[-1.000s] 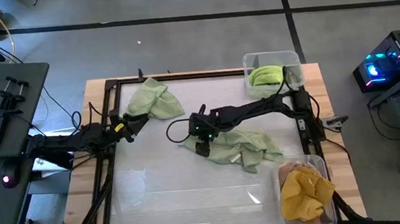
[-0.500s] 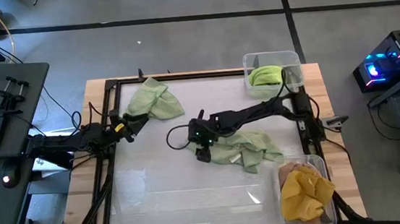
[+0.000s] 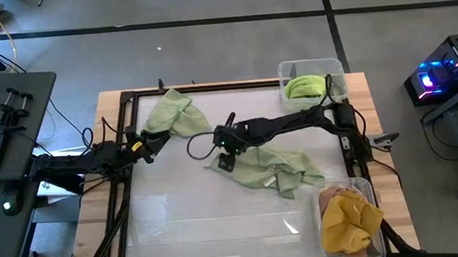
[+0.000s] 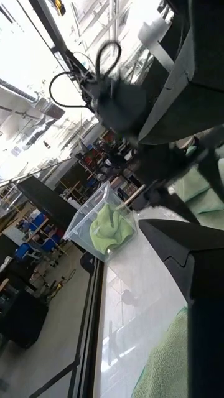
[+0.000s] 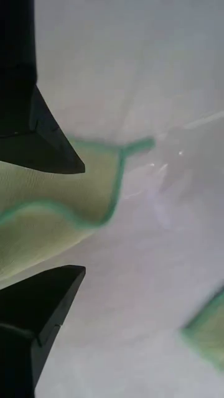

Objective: Sort towels by color in basket
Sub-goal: Put the bottom light green towel into the top transparent bin

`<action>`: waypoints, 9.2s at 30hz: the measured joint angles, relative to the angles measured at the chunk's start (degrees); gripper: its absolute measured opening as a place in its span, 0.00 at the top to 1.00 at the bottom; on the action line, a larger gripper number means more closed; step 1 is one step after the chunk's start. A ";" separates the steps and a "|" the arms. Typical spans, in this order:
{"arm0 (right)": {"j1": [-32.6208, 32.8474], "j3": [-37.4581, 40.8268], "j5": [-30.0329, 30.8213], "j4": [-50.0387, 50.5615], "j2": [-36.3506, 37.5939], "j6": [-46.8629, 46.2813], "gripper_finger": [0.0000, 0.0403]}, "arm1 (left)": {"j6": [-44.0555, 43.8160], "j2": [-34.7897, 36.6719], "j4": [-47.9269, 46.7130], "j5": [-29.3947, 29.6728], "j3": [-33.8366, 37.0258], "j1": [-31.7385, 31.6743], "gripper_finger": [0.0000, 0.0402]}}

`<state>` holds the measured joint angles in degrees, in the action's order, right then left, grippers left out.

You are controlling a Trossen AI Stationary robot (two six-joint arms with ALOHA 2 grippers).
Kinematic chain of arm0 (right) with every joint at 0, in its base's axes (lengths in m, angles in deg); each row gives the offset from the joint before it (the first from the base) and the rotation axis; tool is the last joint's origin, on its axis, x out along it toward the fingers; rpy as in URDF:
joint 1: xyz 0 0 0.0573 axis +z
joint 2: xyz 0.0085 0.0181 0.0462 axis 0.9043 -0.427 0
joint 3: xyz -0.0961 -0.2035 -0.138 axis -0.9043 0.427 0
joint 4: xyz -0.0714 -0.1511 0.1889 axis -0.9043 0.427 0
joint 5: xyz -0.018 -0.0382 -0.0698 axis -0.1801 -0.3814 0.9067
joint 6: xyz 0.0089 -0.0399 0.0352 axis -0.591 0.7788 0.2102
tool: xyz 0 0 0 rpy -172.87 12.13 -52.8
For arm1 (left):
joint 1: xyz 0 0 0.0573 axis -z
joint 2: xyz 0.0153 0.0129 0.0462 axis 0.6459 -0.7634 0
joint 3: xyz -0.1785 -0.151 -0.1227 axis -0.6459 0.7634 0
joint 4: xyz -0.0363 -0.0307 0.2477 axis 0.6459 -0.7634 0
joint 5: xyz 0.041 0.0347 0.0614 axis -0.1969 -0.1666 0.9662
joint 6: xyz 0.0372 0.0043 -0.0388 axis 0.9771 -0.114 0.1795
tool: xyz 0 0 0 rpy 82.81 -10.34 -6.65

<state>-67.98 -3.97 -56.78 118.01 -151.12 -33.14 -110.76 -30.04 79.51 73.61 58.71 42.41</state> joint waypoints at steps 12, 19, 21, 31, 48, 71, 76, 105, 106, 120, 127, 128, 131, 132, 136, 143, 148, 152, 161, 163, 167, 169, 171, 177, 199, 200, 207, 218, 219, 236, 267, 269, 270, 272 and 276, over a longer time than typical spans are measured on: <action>0.80 3.88 -1.51 -0.99 -1.54 2.09 0.41 | -0.01 -0.01 0.01 -0.02 0.00 0.01 0.51; 1.88 3.83 0.47 -1.20 -3.31 -1.65 0.65 | -0.01 -0.02 -0.10 -0.07 -0.02 0.00 0.51; 1.89 2.93 0.95 -0.25 -3.30 -3.64 0.76 | -0.01 -0.02 -0.10 -0.07 -0.02 0.00 0.51; 1.87 -8.82 9.84 16.45 -1.85 1.65 0.96 | -0.08 -0.02 -0.15 -0.11 -0.02 0.00 0.51; 4.11 -2.16 -2.48 -5.67 -1.83 -2.47 0.97 | -0.04 -0.02 -0.19 -0.55 -0.02 0.01 0.51; 8.85 5.30 -5.73 -12.26 -2.96 6.58 0.45 | -0.03 -0.02 -0.22 -0.52 -0.02 0.00 0.51; 9.37 5.14 -4.37 -12.57 -5.06 6.80 0.48 | 0.00 -0.02 -0.26 -0.52 -0.02 0.01 0.51; 6.00 -22.93 8.82 -8.19 4.16 10.71 0.99 | -0.05 -0.01 -0.22 -2.08 -0.02 0.02 0.51; 6.02 -23.98 9.26 -8.04 4.88 11.41 0.99 | -0.05 -0.02 -0.27 -2.05 -0.02 0.02 0.51; 9.00 -17.32 11.33 5.57 10.52 6.85 0.99 | 0.04 -0.02 -1.19 -1.39 -0.02 -0.01 0.51; 8.47 -1.70 6.90 1.75 10.63 -1.48 0.99 | 0.04 -0.07 -1.47 -0.86 -0.02 0.00 0.51; 8.24 0.25 5.47 0.42 10.63 -3.12 0.99 | 0.03 -0.07 -1.50 -0.59 -0.02 0.00 0.51; 7.74 5.17 1.31 -3.70 10.58 -6.50 0.99 | 0.02 -0.07 -1.50 0.01 -0.02 0.00 0.51; 7.67 6.38 0.34 -5.25 10.49 -6.68 0.99 | 0.04 -0.07 -1.52 0.11 -0.02 0.00 0.51; 7.79 9.72 -0.50 -10.70 10.37 -6.75 0.96 | 0.03 -0.07 -1.52 0.11 -0.02 0.00 0.51; 7.79 10.24 -0.54 -18.55 10.35 -6.15 0.81 | 0.01 -0.07 -1.52 0.11 -0.02 0.00 0.51; 7.00 10.23 -3.39 -15.53 10.48 -8.21 0.67 | -0.01 -0.07 -1.52 0.11 -0.02 0.00 0.51; 5.76 7.71 -9.41 -9.66 10.52 -10.97 0.54 | -0.10 -0.07 -1.54 0.07 -0.02 0.00 0.51; 3.21 2.56 -7.80 16.19 10.74 -24.56 0.40 | -0.10 -0.07 -1.53 -0.02 -0.02 0.00 0.51; 2.57 5.31 -8.31 17.54 10.74 -25.56 0.40 | -0.07 -0.07 -1.53 -0.06 -0.02 0.00 0.51; 1.62 12.70 -11.42 11.91 10.74 -28.13 0.40 | -0.04 -0.07 -1.54 -0.11 -0.02 0.00 0.51; 1.20 16.19 -13.87 7.33 10.74 -30.04 0.40 | -0.04 -0.07 -1.53 -0.11 -0.02 0.02 0.51; 1.00 19.46 -16.38 1.25 10.74 -33.08 0.40 | -0.03 -0.07 -1.52 -0.11 -0.02 0.00 0.51; 1.79 26.77 -16.59 -15.72 10.74 -41.65 0.52 | -0.03 -0.07 -1.52 -0.11 -0.02 0.01 0.51; 2.81 -12.64 8.08 34.24 12.85 -17.53 0.99 | 0.02 -0.07 -1.81 -0.05 -0.02 0.02 0.51; 2.81 -14.33 11.12 37.41 12.84 -18.59 0.99 | 0.01 -0.07 -1.95 0.04 -0.02 0.02 0.51; 1.27 -14.73 5.03 37.00 12.75 -14.33 0.99 | 0.01 -0.09 -2.00 0.13 -0.02 0.02 0.51; -0.99 3.23 -7.58 6.94 12.69 -10.50 0.97 | -0.01 -0.09 -1.93 0.15 -0.02 0.02 0.51; -1.19 5.21 -7.99 4.21 12.69 -11.64 0.97 | -0.01 -0.09 -1.93 0.15 -0.02 0.00 0.51; -3.89 3.92 -6.01 10.79 12.97 -23.51 0.48 | -0.01 -0.09 -1.91 0.16 -0.02 0.02 0.51; 2.17 -0.15 1.51 0.54 -5.82 -18.54 0.38 | -0.01 -0.09 -1.94 0.15 -0.02 0.02 0.51; 2.83 -0.25 3.23 1.51 -6.55 -18.62 0.46 | -0.03 -0.07 -1.93 0.15 -0.02 0.02 0.51; 3.12 -0.27 3.83 1.81 -6.91 -18.73 0.51 | -0.03 -0.09 -1.93 0.15 -0.02 0.02 0.51; 3.62 -0.29 4.06 2.31 -7.36 -19.36 0.63 | -0.05 -0.07 -1.93 0.14 -0.02 0.00 0.51; 4.28 -0.17 3.96 2.73 -6.54 -20.59 0.90 | -0.05 -0.09 -1.93 0.13 -0.02 0.01 0.51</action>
<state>-63.70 -4.14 -52.82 120.74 -157.65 -53.73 -110.81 -30.13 77.58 73.74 58.69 42.42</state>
